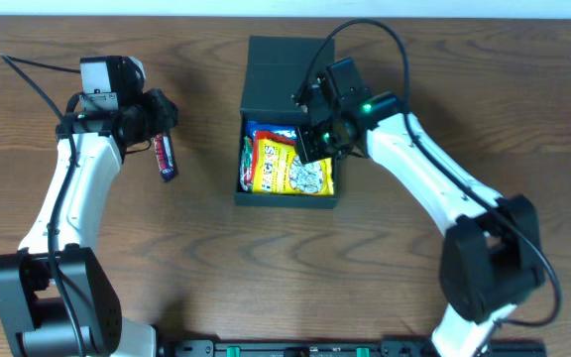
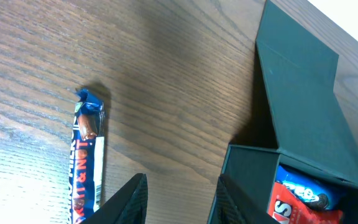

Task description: Pack container

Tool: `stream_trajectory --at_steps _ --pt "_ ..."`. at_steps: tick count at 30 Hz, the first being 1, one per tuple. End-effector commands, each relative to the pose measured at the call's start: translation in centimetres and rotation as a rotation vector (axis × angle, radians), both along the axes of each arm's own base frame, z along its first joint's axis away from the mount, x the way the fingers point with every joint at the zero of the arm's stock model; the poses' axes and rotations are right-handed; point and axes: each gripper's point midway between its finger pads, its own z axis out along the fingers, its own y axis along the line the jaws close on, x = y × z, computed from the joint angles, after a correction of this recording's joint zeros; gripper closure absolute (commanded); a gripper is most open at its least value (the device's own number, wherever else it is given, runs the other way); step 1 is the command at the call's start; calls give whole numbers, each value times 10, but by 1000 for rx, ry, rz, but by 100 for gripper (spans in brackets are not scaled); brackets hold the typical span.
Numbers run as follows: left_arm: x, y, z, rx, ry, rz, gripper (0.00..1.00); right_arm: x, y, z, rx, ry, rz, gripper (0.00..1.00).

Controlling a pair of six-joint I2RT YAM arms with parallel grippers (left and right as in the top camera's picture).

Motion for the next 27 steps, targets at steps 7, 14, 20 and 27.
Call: stream_trajectory --at_steps 7,14,20,27 --pt "1 6 14 49 -37 -15 62 -4 5 -46 -38 82 30 99" --pt "1 6 14 49 -36 -15 62 18 11 2 21 -14 22 99" --pt "1 6 14 50 -37 -15 61 10 37 41 156 -45 123 99" --pt "2 8 14 65 -40 -23 61 -9 45 13 100 14 195 99"
